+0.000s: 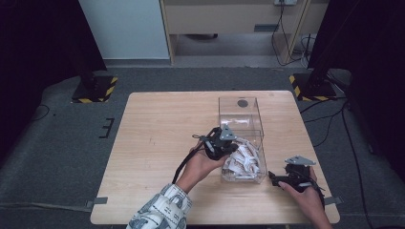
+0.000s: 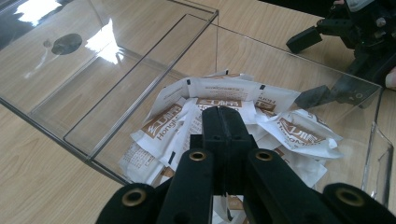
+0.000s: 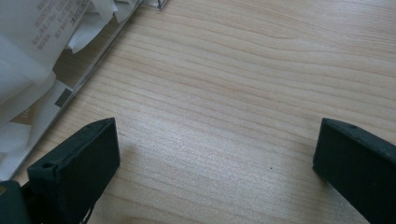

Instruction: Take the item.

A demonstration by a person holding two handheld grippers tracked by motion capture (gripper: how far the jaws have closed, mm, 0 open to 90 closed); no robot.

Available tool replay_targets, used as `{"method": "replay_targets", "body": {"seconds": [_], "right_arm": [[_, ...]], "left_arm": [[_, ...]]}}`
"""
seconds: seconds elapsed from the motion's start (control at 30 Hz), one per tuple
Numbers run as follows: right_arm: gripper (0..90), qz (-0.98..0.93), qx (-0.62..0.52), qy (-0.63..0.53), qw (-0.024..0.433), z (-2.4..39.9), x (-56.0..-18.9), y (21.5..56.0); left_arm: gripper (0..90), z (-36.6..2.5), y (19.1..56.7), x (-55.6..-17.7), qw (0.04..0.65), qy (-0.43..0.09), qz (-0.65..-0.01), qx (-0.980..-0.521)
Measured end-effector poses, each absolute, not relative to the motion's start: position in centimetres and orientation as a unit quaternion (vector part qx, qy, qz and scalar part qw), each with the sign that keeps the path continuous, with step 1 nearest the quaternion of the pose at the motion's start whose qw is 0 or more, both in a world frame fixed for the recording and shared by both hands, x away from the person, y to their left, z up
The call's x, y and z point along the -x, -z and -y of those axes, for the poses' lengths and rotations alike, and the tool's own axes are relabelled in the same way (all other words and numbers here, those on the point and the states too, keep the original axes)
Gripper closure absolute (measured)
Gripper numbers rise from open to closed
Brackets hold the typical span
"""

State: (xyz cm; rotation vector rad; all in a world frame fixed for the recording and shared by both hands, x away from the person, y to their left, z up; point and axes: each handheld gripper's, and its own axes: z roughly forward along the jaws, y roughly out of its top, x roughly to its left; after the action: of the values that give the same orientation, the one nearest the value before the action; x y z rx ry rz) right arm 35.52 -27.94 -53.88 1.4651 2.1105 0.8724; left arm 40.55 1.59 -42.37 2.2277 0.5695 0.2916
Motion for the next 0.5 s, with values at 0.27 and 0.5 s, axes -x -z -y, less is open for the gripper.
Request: {"method": "replay_targets", "body": {"seconds": [0.27,0.5], "right_arm": [[0.8,-0.760,-0.528,-0.314,0.212,27.94,-35.52,53.88],[0.8,-0.760,-0.528,-0.314,0.212,27.94,-35.52,53.88]], "left_arm": [[90.0,-1.73,42.12,-40.45,0.407,-0.112,-0.222,-0.879],[90.0,-2.04,41.68,-40.41,0.419,-0.107,-0.220,-0.875]]}}
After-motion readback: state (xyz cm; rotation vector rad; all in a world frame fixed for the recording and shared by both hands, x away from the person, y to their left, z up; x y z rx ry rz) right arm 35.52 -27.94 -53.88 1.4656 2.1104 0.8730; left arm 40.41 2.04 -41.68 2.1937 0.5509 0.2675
